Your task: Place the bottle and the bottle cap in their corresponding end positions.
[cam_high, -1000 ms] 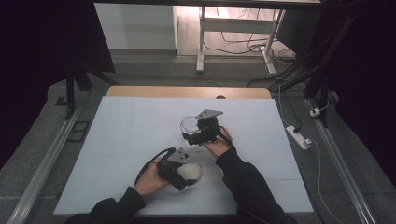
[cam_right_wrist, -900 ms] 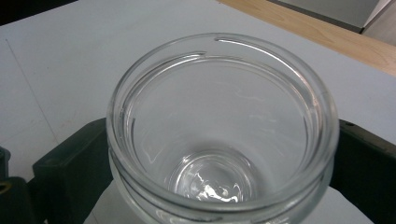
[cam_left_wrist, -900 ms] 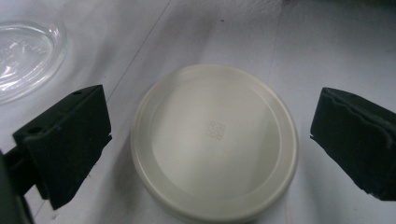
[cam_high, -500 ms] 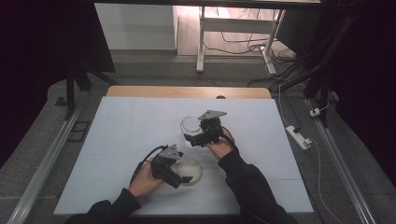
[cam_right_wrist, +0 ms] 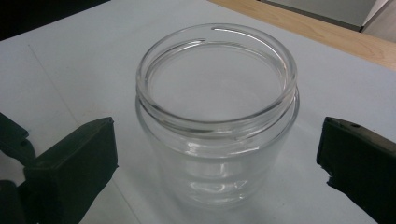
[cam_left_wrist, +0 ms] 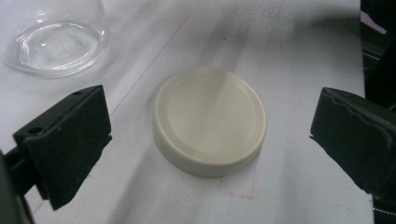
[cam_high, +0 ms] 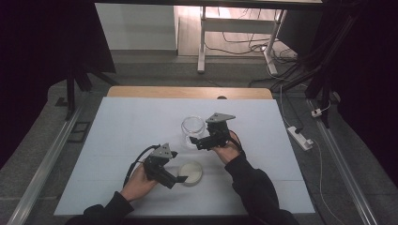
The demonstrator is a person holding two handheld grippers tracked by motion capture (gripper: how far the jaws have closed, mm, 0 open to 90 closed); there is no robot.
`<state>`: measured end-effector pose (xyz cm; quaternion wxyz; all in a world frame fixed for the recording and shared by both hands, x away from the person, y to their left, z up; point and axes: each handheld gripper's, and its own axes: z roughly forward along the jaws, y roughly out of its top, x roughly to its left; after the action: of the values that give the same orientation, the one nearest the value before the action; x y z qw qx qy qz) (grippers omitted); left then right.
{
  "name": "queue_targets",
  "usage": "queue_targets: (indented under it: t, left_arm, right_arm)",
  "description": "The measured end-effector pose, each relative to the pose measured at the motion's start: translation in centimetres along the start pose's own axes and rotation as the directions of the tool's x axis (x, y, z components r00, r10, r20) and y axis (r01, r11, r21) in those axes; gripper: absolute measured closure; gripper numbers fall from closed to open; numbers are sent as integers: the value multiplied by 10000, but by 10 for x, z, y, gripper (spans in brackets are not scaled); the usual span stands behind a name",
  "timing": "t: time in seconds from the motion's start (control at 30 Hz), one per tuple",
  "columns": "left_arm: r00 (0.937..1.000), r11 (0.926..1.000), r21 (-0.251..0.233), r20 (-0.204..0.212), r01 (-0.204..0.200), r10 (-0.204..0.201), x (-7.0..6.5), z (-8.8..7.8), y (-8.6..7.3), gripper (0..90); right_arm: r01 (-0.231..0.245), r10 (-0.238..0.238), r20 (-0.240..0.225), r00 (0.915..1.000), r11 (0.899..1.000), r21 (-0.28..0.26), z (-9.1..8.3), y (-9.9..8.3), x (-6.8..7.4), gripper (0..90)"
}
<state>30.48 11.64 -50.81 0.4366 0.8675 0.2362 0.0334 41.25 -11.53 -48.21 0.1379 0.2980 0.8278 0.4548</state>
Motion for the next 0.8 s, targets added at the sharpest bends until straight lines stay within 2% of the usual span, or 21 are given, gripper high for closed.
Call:
queue_targets:
  t: [0.5,0.8]
  left_arm:
    - [9993,9993,-191,184,329,-325,-2,-21,-9,0]
    - [9981,9978,-342,-188,574,-580,-2,-42,-21,0]
  right_arm:
    - [274,-273,-163,9995,9996,88,-20,-9,17,0]
    - [144,-143,-579,9982,9999,21,-32,-11,26,0]
